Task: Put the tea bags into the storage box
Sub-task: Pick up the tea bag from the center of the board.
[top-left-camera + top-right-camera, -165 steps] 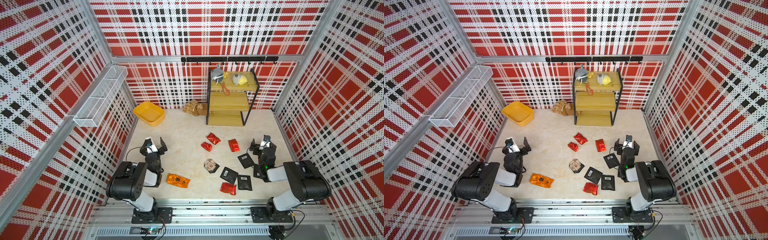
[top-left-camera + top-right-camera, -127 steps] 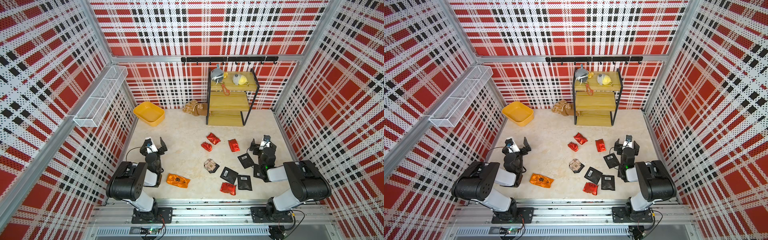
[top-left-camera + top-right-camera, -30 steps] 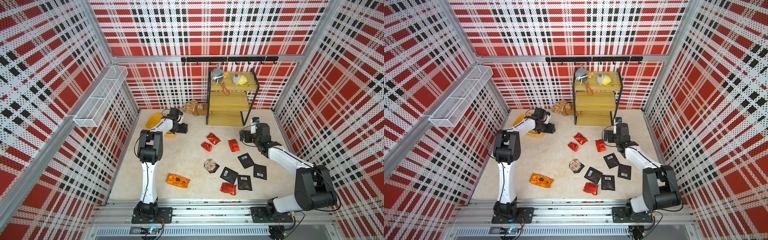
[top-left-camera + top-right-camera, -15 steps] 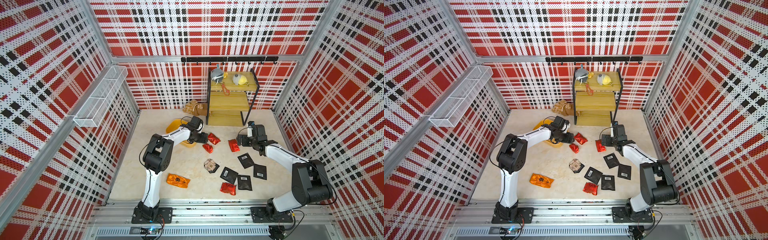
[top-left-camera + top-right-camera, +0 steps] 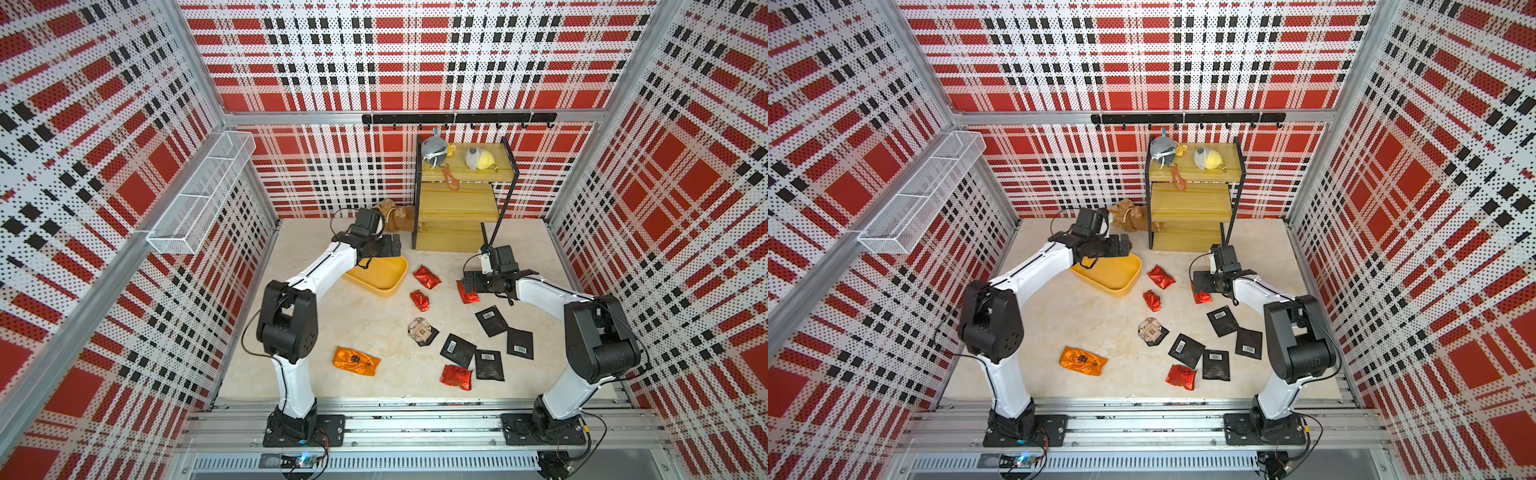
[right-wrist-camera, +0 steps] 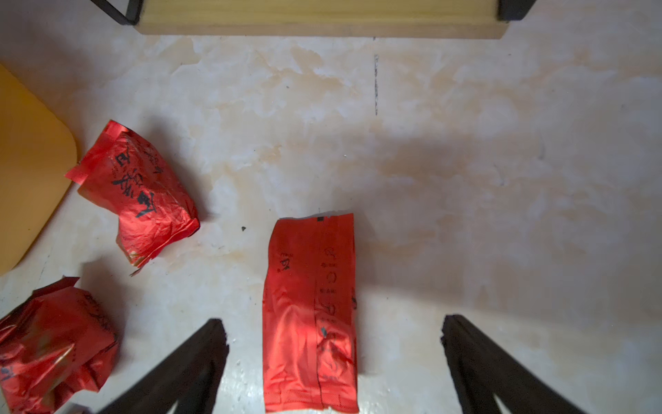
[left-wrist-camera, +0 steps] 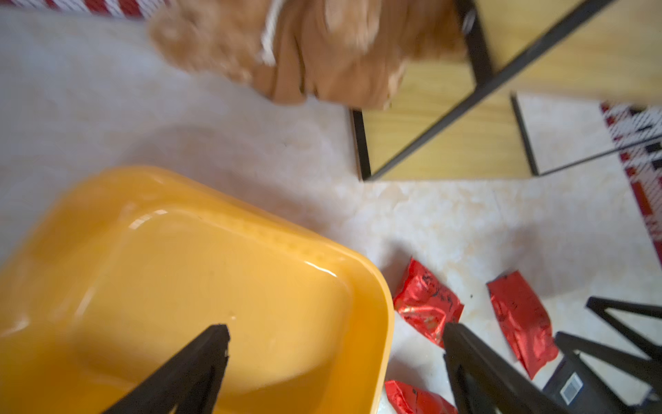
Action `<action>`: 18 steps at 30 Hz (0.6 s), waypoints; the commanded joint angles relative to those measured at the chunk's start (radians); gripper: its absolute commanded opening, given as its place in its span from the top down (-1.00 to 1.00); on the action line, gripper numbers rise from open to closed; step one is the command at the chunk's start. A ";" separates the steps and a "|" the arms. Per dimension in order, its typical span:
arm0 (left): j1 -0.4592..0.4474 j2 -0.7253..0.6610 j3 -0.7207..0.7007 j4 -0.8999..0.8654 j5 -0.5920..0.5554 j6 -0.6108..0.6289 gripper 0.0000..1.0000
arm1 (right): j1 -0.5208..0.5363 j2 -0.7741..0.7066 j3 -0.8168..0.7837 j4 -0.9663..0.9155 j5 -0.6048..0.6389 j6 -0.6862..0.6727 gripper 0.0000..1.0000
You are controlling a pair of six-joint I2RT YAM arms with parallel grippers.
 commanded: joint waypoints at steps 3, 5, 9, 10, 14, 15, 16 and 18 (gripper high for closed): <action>-0.003 -0.153 -0.014 -0.073 -0.132 -0.022 -0.98 | 0.032 0.074 0.060 -0.085 0.043 0.012 -0.97; -0.001 -0.214 -0.069 -0.088 -0.173 -0.045 -0.98 | 0.047 0.104 0.086 -0.110 0.074 0.000 -0.97; 0.005 -0.353 -0.228 -0.095 -0.187 -0.106 -0.98 | 0.067 0.150 0.121 -0.137 0.111 -0.011 -0.96; 0.007 -0.389 -0.269 -0.095 -0.187 -0.117 -0.98 | 0.067 0.159 0.126 -0.141 0.124 -0.006 -0.96; -0.007 -0.495 -0.409 -0.096 -0.198 -0.203 -0.98 | 0.067 0.195 0.150 -0.167 0.141 -0.008 -0.80; -0.021 -0.519 -0.439 -0.096 -0.205 -0.235 -0.98 | 0.067 0.208 0.159 -0.182 0.150 -0.008 -0.75; -0.043 -0.541 -0.472 -0.092 -0.224 -0.271 -0.98 | 0.067 0.216 0.168 -0.194 0.159 -0.006 -0.72; -0.088 -0.582 -0.523 -0.084 -0.266 -0.329 -0.98 | 0.067 0.218 0.167 -0.198 0.164 -0.002 -0.64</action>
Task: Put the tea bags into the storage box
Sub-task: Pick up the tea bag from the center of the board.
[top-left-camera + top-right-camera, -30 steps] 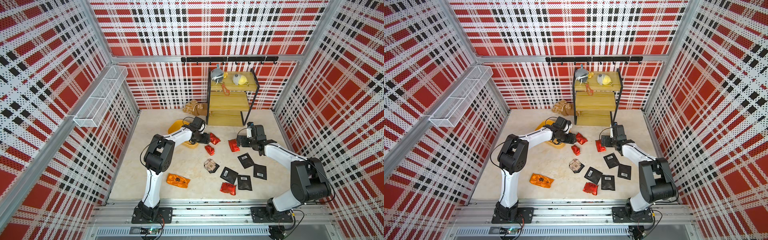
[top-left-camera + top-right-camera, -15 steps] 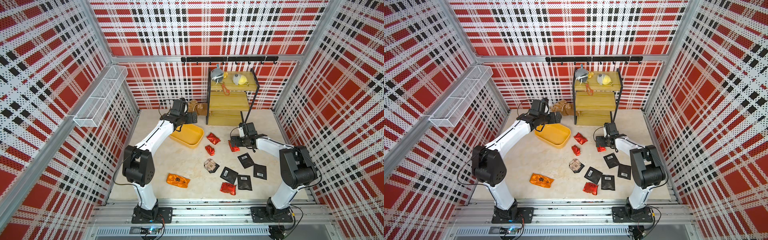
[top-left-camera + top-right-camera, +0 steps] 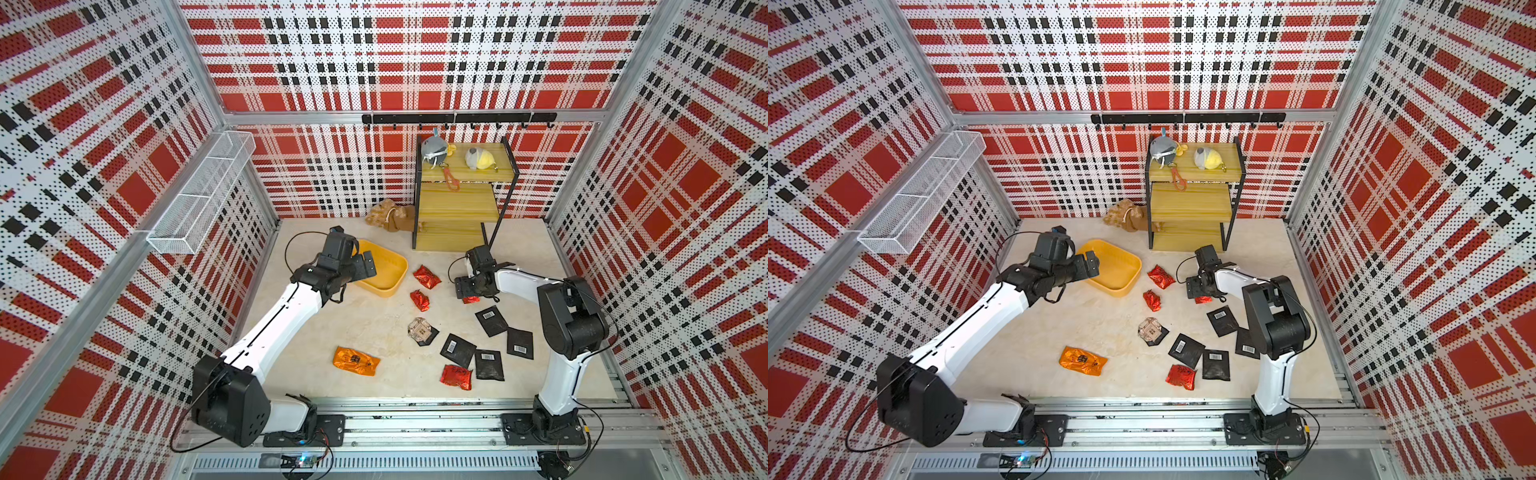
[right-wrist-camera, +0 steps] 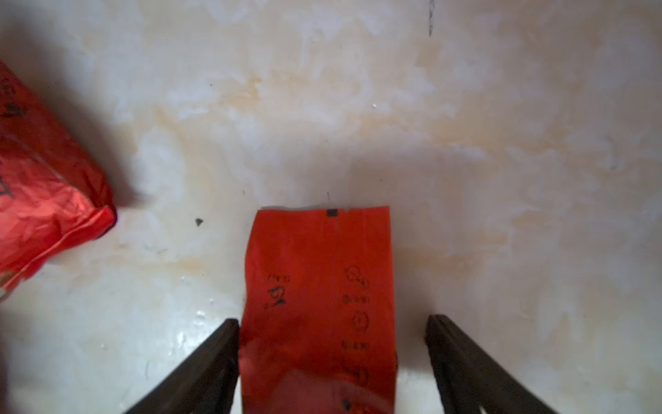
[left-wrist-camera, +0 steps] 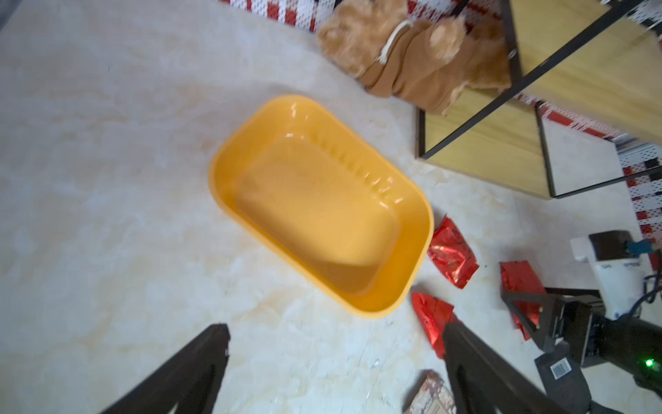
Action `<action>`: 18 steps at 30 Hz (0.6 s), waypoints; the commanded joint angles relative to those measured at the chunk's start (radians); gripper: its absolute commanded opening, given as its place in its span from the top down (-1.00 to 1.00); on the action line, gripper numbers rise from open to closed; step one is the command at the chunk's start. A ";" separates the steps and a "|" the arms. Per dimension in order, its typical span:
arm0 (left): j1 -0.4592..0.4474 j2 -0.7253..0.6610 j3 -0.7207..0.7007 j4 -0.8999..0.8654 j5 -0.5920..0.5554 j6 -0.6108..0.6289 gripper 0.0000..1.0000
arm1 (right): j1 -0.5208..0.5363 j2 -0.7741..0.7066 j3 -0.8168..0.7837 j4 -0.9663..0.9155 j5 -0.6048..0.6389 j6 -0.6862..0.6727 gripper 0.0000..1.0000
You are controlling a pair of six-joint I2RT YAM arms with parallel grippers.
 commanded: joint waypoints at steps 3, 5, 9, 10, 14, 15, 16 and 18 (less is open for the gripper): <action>-0.091 -0.103 -0.111 0.000 -0.091 -0.194 -0.98 | 0.003 0.014 0.004 -0.046 0.038 0.006 -0.50; -0.117 -0.128 -0.150 0.000 -0.100 -0.235 -0.98 | 0.005 0.006 -0.001 -0.041 0.029 0.004 -0.38; -0.154 -0.209 -0.251 0.001 -0.110 -0.333 -0.98 | 0.019 -0.016 -0.001 -0.050 0.041 0.003 -0.28; -0.159 -0.236 -0.279 0.001 -0.108 -0.358 -0.98 | 0.026 -0.026 -0.001 -0.053 0.052 0.005 -0.28; -0.165 -0.335 -0.363 0.001 -0.089 -0.421 -0.98 | 0.060 -0.078 0.010 -0.076 0.080 0.008 -0.27; -0.167 -0.359 -0.384 0.001 -0.085 -0.439 -0.98 | 0.076 -0.092 0.017 -0.082 0.087 0.008 -0.26; -0.167 -0.378 -0.399 -0.004 -0.083 -0.453 -0.98 | 0.093 -0.104 0.026 -0.092 0.095 0.010 -0.25; -0.170 -0.415 -0.432 -0.015 -0.072 -0.481 -0.98 | 0.135 -0.121 0.061 -0.117 0.117 0.013 -0.26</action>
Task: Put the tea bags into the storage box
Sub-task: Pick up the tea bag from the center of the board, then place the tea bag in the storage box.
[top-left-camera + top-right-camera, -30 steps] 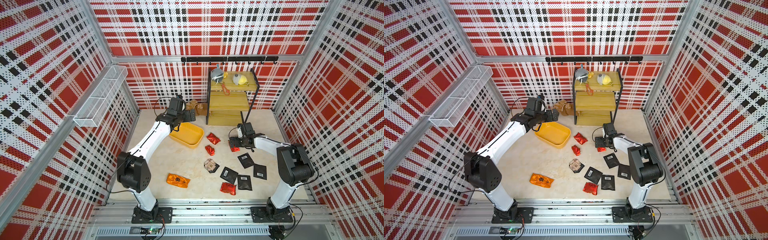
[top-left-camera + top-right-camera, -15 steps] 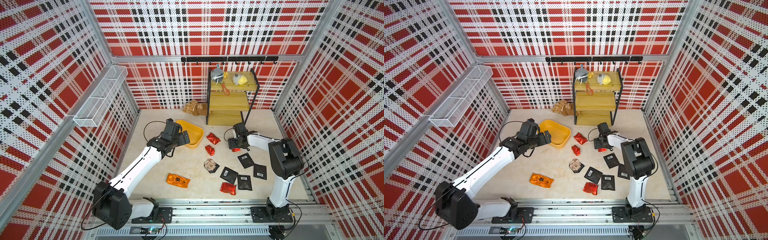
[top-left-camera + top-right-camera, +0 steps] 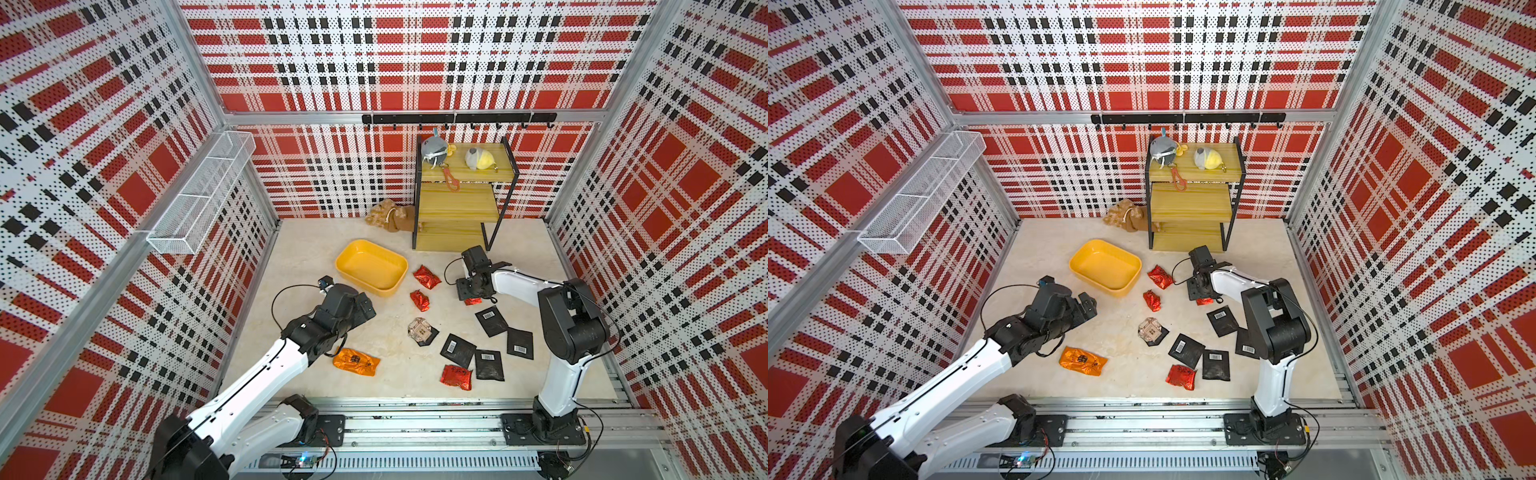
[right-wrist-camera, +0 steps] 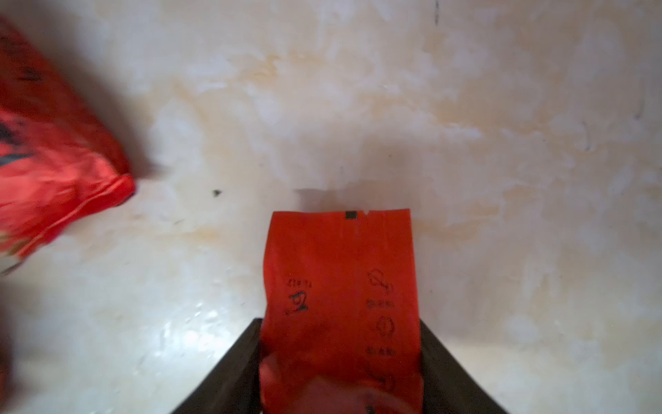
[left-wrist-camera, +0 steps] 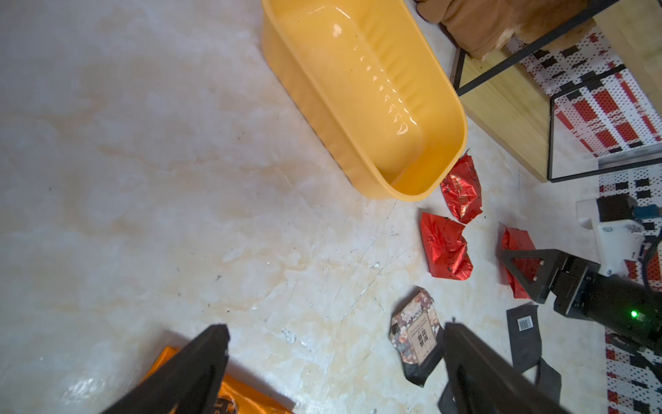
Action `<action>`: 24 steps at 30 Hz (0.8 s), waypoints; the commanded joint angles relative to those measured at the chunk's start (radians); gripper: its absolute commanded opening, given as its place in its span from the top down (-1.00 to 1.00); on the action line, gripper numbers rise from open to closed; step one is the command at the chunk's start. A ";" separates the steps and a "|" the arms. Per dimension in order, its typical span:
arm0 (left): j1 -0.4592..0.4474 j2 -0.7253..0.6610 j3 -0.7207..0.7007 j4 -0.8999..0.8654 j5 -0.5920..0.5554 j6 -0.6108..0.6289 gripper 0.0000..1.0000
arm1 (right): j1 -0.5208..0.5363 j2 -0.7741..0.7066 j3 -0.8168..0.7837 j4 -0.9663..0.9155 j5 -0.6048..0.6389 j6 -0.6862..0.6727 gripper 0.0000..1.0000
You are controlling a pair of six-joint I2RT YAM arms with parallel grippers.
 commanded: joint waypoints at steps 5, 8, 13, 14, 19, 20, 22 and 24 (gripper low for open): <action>-0.036 -0.104 -0.095 -0.030 0.014 -0.145 -0.98 | 0.161 -0.087 0.161 -0.091 0.070 0.029 -0.25; -0.054 -0.120 -0.117 -0.060 -0.007 -0.184 -0.98 | 0.225 -0.078 0.233 -0.088 0.062 0.040 -0.25; -0.089 -0.139 -0.168 -0.069 -0.016 -0.252 -0.98 | 0.298 0.044 0.419 -0.102 0.003 0.042 -0.24; -0.099 -0.148 -0.179 -0.069 -0.018 -0.264 -0.98 | 0.311 0.078 0.478 -0.119 -0.006 0.037 -0.24; -0.152 -0.195 -0.206 -0.068 -0.035 -0.322 -0.97 | 0.343 0.222 0.645 -0.129 -0.070 0.028 -0.24; -0.159 -0.200 -0.212 -0.068 -0.034 -0.336 -0.96 | 0.344 0.256 0.683 -0.135 -0.086 0.029 -0.24; -0.172 -0.208 -0.232 -0.068 -0.036 -0.364 -0.96 | 0.344 0.320 0.757 -0.153 -0.110 0.028 -0.24; -0.186 -0.222 -0.259 -0.058 -0.040 -0.407 -0.96 | 0.344 0.375 0.819 -0.166 -0.131 0.026 -0.24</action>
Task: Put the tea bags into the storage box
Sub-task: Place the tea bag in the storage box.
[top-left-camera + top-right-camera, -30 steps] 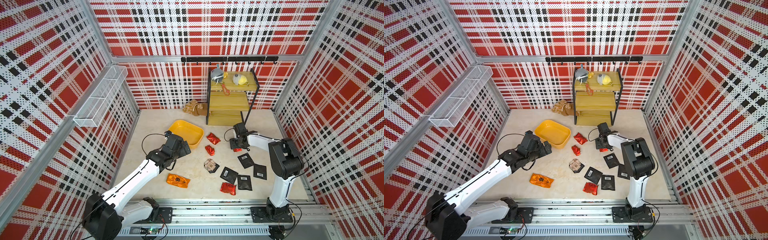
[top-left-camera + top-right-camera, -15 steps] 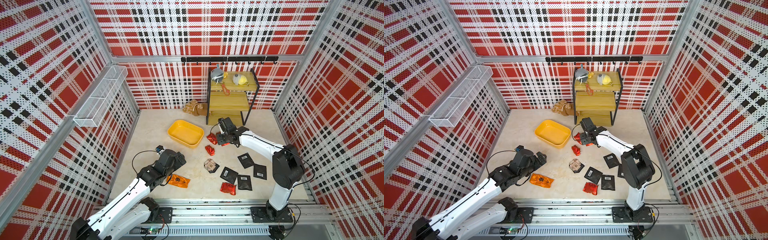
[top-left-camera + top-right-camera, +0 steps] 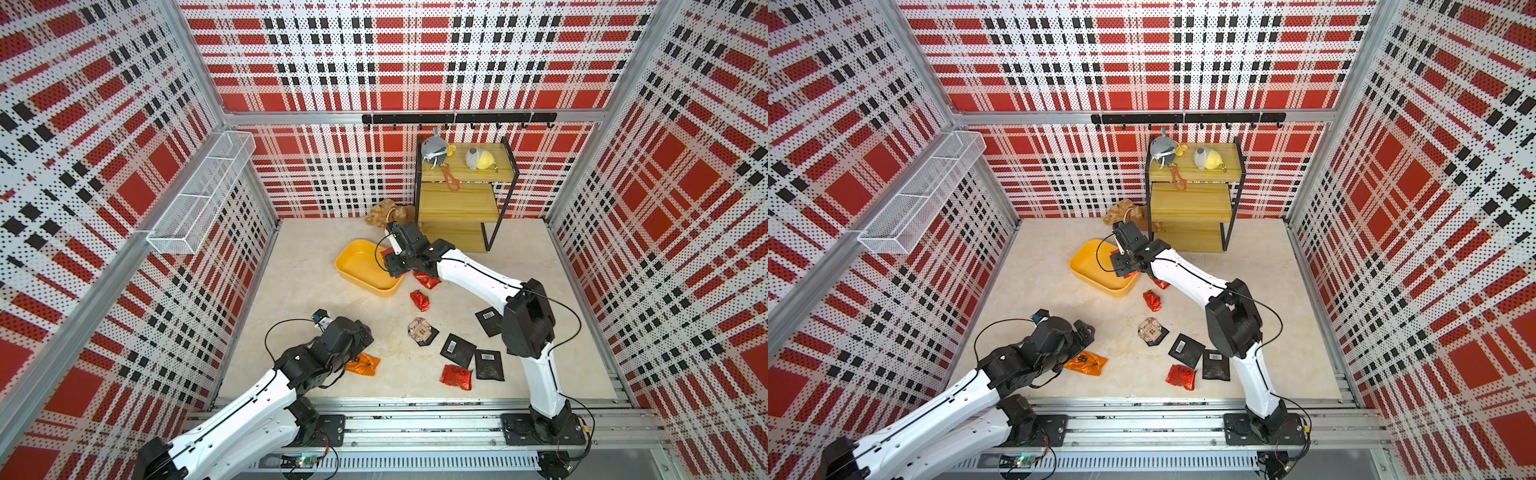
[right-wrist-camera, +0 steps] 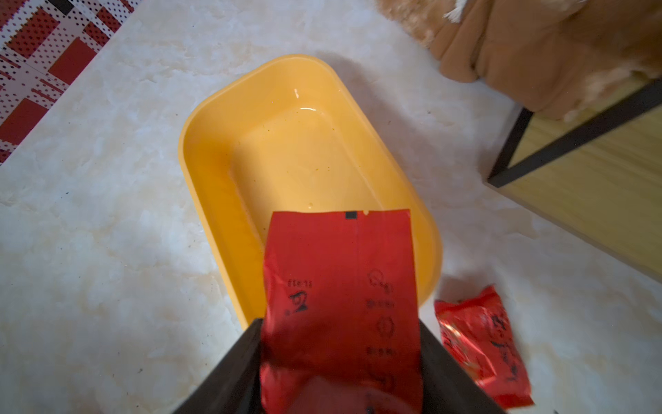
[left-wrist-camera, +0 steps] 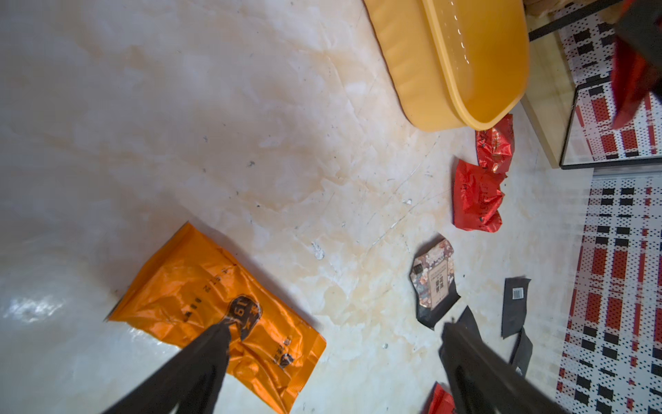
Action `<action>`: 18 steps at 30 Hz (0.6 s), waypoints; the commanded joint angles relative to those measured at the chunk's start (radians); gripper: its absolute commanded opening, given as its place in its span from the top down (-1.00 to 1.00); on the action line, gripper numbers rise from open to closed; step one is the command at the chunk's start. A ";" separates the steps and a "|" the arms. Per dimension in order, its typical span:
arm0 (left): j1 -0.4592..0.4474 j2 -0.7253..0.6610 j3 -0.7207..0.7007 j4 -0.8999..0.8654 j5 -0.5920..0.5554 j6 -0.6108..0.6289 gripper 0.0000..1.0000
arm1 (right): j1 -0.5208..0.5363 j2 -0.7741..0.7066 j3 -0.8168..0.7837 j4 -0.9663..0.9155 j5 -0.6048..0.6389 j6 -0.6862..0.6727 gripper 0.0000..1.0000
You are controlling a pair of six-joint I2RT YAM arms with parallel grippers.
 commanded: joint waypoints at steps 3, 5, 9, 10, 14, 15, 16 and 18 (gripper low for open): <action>-0.044 -0.058 -0.065 0.001 -0.045 -0.132 -0.95 | 0.002 0.124 0.141 -0.054 -0.067 -0.003 -0.31; -0.063 -0.079 -0.067 -0.008 -0.070 -0.166 -0.93 | 0.001 0.160 0.178 -0.059 -0.074 -0.006 -0.42; -0.089 -0.074 -0.064 -0.054 -0.111 -0.220 -0.94 | 0.001 0.177 0.198 -0.061 -0.068 0.004 -0.61; -0.092 -0.067 -0.062 -0.059 -0.112 -0.226 -0.94 | 0.001 0.169 0.194 -0.059 -0.060 0.007 -0.63; -0.101 -0.012 -0.054 -0.062 -0.096 -0.226 -0.94 | 0.001 0.080 0.107 -0.011 -0.011 0.018 -0.67; -0.104 0.007 -0.045 -0.071 -0.094 -0.221 -0.94 | 0.001 0.055 0.087 -0.003 0.004 0.018 -0.67; -0.108 0.044 -0.029 -0.094 -0.091 -0.226 -0.94 | 0.002 0.029 0.072 0.002 0.021 0.017 -0.67; -0.113 0.120 0.010 -0.142 -0.085 -0.223 -0.96 | 0.000 -0.016 0.050 -0.003 0.057 0.009 -0.68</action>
